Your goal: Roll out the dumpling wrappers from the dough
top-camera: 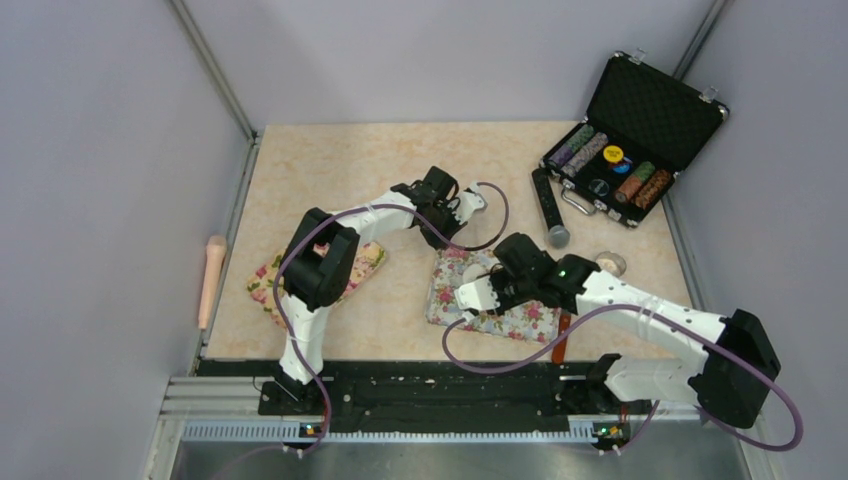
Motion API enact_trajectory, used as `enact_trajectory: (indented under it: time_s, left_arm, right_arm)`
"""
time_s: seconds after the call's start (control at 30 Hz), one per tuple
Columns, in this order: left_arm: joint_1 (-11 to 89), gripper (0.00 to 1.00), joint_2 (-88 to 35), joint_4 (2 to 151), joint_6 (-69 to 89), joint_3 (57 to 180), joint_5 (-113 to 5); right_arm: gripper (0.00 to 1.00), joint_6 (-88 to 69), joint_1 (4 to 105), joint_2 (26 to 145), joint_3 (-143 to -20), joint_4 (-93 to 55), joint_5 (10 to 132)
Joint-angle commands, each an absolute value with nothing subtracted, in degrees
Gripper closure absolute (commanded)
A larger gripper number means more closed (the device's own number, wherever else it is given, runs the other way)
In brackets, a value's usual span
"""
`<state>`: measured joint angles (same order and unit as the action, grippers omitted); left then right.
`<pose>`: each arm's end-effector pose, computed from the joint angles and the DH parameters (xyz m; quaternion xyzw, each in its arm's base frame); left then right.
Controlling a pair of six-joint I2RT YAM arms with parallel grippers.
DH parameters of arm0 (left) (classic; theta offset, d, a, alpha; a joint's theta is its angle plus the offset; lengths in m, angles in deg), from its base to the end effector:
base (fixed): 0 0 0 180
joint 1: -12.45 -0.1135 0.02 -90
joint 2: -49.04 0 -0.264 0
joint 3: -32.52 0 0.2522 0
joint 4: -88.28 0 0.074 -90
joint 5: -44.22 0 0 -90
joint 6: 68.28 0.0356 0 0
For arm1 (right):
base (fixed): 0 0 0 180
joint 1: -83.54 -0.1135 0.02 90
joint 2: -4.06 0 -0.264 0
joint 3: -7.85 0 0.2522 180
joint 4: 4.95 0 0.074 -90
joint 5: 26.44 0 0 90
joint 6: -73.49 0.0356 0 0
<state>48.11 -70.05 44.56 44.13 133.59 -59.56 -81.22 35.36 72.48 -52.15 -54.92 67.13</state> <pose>0.3522 -0.2632 0.1705 0.4929 0.8275 -0.1435 0.2273 0.1516 0.1727 0.2288 -0.8062 0.5245 -0.0095 0.2737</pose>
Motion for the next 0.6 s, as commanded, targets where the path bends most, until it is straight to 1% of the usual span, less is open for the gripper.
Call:
enact_trajectory:
  time_s: [0.0,0.3,0.57]
  left_arm:
    - [47.1,1.0,-66.7,43.2,45.6,132.6,-54.8]
    - [46.9,1.0,-66.5,43.1,45.5,132.8,-54.5]
    - [46.9,1.0,-66.6,43.0,45.4,132.9,-54.7]
  right_arm:
    - [1.0,-76.6,35.6,75.0,-47.4,-79.4,72.1]
    - [1.0,-75.4,34.5,74.6,-46.5,-82.3,72.1]
    - [1.0,-75.1,34.2,71.2,-47.4,-84.5,71.3]
